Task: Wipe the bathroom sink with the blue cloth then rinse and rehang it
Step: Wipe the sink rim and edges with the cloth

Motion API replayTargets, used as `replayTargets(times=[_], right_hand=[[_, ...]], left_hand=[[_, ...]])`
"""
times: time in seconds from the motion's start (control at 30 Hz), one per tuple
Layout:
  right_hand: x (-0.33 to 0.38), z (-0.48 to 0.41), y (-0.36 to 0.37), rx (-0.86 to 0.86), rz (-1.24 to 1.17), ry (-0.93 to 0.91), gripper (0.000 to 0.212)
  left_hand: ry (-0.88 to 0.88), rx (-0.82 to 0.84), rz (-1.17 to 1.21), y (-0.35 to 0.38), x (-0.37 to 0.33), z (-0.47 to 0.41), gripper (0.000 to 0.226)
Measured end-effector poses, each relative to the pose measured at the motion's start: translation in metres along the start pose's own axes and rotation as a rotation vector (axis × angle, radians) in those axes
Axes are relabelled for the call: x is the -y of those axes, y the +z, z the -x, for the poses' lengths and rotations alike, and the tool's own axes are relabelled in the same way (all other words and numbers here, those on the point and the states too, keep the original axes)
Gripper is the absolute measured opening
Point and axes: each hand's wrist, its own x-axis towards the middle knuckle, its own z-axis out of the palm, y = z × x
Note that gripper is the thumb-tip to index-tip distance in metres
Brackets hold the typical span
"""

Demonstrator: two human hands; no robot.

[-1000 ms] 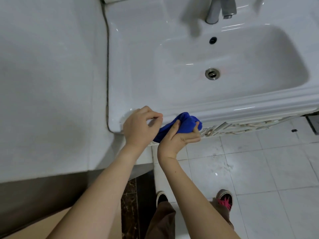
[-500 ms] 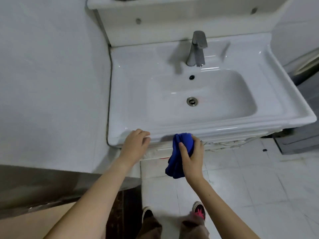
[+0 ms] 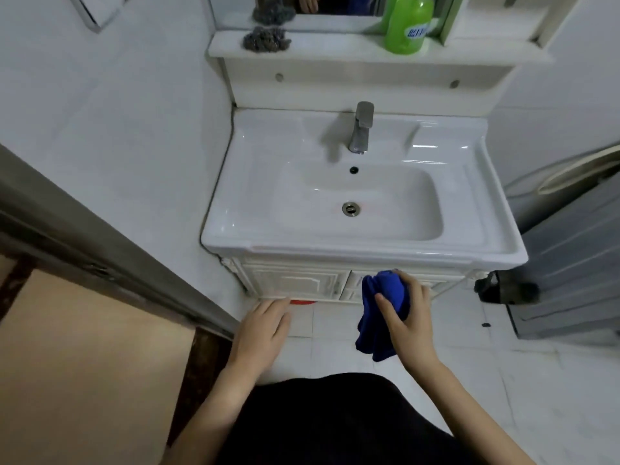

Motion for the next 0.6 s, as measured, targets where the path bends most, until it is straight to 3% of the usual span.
replayTargets(times=[0.2, 0.4, 0.6], right_hand=[[-0.030, 0.004, -0.030, 0.021, 0.032, 0.051, 0.048], [-0.023, -0.046, -0.039, -0.005, 0.021, 0.045, 0.046], [-0.012, -0.122, -0.023, -0.056, -0.012, 0.045, 0.046]], left_hand=[[-0.252, 0.034, 0.017, 0.025, 0.004, 0.033, 0.032], [-0.233, -0.042, -0.008, 0.005, -0.013, -0.019, 0.031], [-0.147, -0.018, -0.001, -0.004, -0.022, -0.114, 0.058]])
